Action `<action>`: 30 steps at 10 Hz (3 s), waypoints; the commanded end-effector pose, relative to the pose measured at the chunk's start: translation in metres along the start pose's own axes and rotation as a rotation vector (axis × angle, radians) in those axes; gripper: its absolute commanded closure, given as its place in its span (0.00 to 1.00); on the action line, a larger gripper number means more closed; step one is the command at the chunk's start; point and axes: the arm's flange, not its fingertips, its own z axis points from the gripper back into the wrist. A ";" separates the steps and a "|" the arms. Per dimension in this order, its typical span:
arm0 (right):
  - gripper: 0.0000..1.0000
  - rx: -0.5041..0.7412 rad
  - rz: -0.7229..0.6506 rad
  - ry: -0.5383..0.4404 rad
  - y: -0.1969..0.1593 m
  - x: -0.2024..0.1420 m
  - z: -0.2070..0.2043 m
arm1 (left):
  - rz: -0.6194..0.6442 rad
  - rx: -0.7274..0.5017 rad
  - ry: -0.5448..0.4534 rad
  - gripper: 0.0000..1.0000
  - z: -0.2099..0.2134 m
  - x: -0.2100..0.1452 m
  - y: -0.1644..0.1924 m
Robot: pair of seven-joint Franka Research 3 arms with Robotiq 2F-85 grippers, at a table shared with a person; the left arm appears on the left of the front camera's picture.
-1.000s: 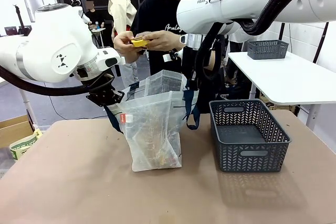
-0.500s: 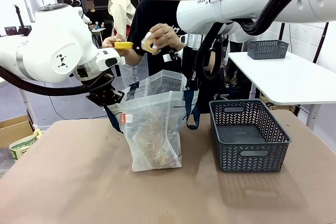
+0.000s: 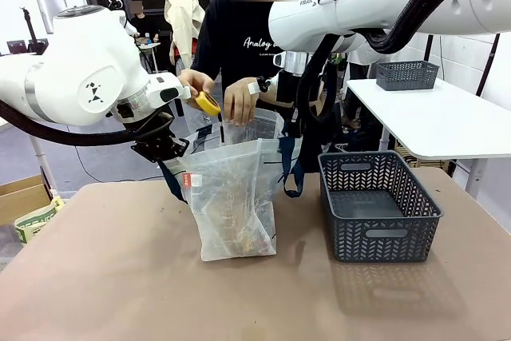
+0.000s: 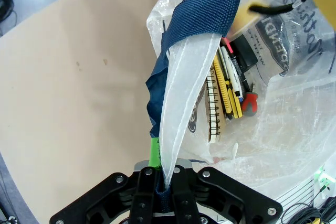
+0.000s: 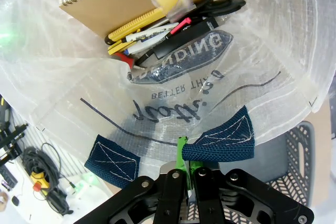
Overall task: Transfer purchased items from the store into the shopping bag.
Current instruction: Move the Reusable shopping bag to the right side of the table.
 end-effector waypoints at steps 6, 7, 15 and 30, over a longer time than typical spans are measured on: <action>1.00 0.001 -0.003 0.001 0.000 -0.001 -0.001 | -0.005 0.005 -0.004 1.00 0.001 0.000 0.000; 1.00 0.001 -0.003 0.001 0.000 -0.001 -0.001 | -0.005 0.005 -0.004 1.00 0.001 0.000 0.000; 1.00 0.001 -0.003 0.001 0.000 -0.001 -0.001 | -0.005 0.005 -0.004 1.00 0.001 0.000 0.000; 1.00 0.001 -0.003 0.001 0.000 -0.001 -0.001 | -0.005 0.005 -0.004 1.00 0.001 0.000 0.000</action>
